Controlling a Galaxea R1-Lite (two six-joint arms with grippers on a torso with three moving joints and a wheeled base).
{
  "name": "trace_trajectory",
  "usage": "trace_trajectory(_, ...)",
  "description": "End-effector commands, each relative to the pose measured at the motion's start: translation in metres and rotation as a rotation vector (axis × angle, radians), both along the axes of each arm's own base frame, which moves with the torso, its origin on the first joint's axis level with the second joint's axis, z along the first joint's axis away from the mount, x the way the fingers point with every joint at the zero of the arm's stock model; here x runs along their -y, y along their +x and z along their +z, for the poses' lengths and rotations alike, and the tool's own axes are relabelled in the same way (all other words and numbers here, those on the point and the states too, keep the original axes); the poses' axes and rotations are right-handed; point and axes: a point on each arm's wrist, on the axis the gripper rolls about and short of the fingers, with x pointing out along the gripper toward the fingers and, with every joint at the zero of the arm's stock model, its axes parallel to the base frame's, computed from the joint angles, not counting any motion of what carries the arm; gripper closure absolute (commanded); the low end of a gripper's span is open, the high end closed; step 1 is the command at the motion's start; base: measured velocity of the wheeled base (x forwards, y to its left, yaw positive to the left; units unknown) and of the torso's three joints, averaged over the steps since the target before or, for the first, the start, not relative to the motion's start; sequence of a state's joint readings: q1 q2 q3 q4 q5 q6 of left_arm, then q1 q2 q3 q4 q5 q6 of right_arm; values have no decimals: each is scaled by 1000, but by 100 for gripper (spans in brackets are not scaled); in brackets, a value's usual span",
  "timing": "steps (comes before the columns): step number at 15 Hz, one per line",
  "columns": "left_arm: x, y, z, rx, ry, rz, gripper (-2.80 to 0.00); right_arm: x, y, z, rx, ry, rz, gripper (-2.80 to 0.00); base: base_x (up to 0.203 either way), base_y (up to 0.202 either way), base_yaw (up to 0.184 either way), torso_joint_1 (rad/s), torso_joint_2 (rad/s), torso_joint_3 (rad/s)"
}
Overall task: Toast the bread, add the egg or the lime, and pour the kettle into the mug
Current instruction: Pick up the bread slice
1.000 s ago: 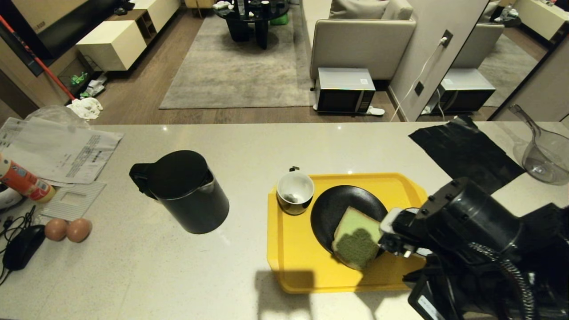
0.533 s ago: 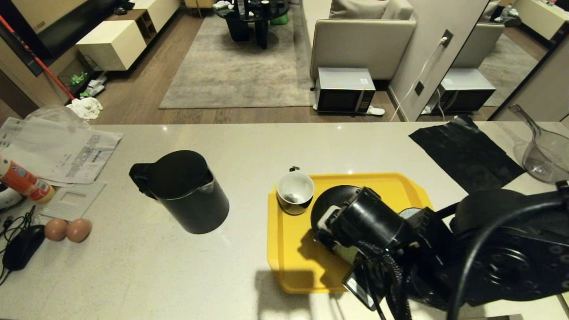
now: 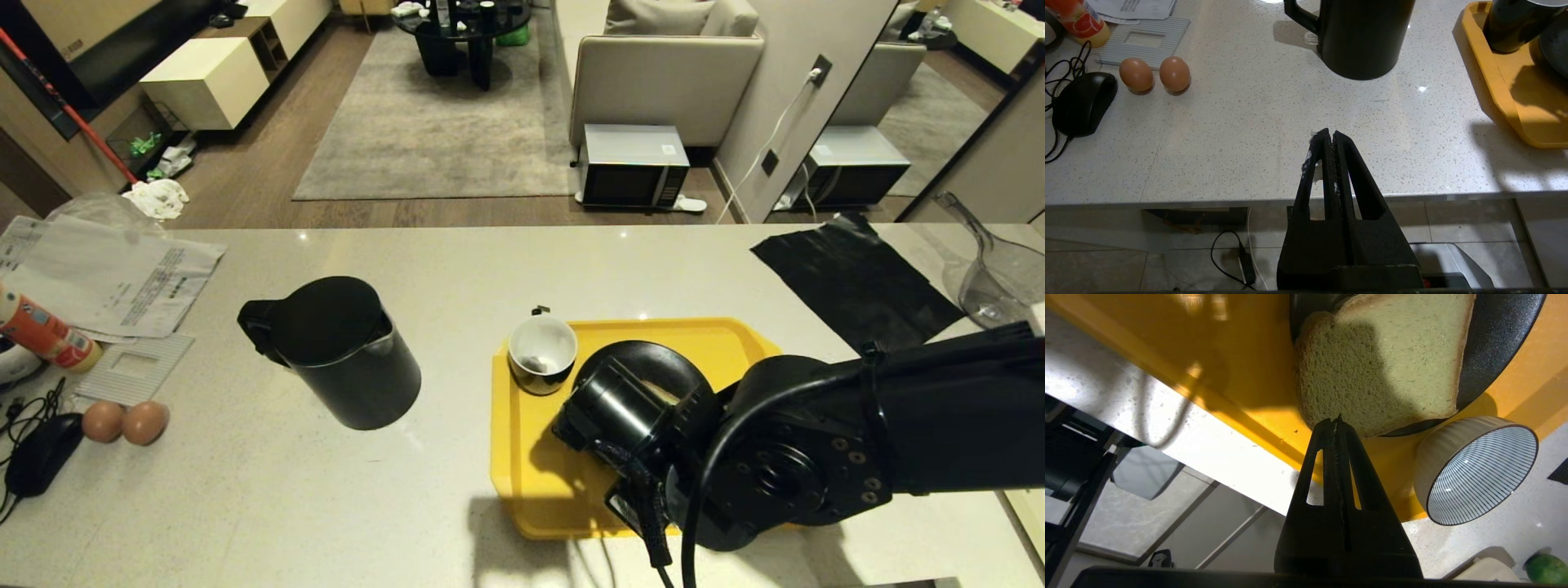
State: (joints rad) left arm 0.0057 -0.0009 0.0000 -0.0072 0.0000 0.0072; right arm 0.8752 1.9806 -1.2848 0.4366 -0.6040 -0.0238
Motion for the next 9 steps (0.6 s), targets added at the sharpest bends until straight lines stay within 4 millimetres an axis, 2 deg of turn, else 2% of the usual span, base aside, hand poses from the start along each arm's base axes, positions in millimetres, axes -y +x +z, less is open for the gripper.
trace_trajectory(1, 0, 0, 0, 1, 0, 0, 0, 1, 3, -2, -1, -12, -8, 0, 0, 0, 0, 0, 0, 0)
trace_trajectory(9, 0, 0, 0, 1, 0, 0, 0, 4, 6, -12, -26, -48, -6, 0, 0, 0, 0, 0, 0, 0)
